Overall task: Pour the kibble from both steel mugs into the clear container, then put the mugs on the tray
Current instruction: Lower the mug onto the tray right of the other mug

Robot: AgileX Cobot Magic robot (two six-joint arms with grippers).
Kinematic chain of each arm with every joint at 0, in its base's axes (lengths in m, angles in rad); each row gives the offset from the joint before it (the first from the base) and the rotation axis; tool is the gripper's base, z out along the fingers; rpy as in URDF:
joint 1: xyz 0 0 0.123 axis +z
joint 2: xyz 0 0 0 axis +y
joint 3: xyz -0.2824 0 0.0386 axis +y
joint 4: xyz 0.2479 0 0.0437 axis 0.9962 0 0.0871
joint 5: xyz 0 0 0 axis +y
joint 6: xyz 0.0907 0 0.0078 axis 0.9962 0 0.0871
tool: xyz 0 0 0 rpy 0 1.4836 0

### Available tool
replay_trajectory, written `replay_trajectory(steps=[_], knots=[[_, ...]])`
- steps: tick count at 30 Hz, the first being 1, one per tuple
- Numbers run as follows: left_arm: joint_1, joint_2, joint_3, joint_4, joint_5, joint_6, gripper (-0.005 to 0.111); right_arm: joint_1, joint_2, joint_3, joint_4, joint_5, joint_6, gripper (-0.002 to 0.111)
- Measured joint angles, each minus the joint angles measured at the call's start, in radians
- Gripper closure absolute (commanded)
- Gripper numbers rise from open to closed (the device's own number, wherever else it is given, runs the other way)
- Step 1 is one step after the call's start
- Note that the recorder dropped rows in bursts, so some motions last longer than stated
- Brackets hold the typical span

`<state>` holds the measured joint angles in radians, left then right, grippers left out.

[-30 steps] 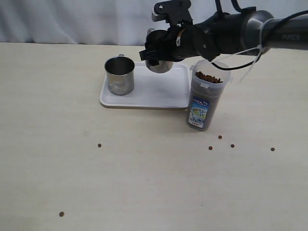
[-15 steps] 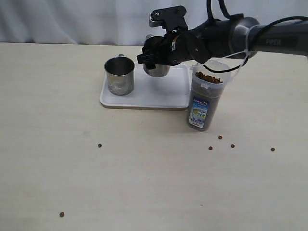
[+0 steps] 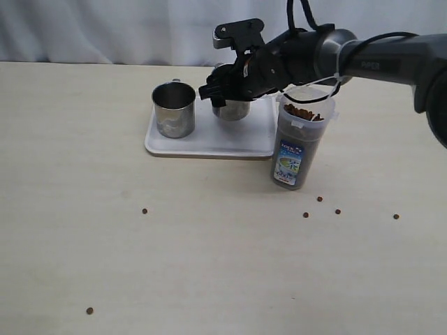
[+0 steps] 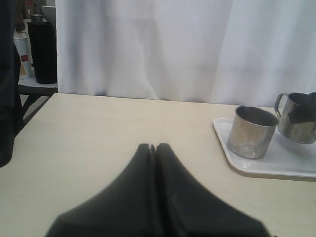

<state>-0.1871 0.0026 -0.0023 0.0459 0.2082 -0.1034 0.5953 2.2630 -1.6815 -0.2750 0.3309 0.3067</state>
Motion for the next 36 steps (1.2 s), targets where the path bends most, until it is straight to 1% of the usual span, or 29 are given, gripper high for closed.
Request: replay_trajectory(steps=[21,24,27,28,31,36], knots=[[0.0,0.0,0.0,0.0,0.0,0.0,0.107,0.0,0.017,0.0,0.015,0.031,0.0,0.103],[0.0,0.0,0.0,0.0,0.0,0.0,0.107,0.0,0.017,0.0,0.015,0.039,0.0,0.093],[0.0,0.0,0.0,0.0,0.0,0.0,0.107,0.0,0.017,0.0,0.015,0.042,0.0,0.079],[0.0,0.0,0.0,0.0,0.0,0.0,0.107,0.0,0.017,0.0,0.015,0.042,0.0,0.073],[0.0,0.0,0.0,0.0,0.0,0.0,0.107,0.0,0.017,0.0,0.015,0.044,0.0,0.061],[0.0,0.0,0.0,0.0,0.0,0.0,0.107,0.0,0.017,0.0,0.015,0.044,0.0,0.049]])
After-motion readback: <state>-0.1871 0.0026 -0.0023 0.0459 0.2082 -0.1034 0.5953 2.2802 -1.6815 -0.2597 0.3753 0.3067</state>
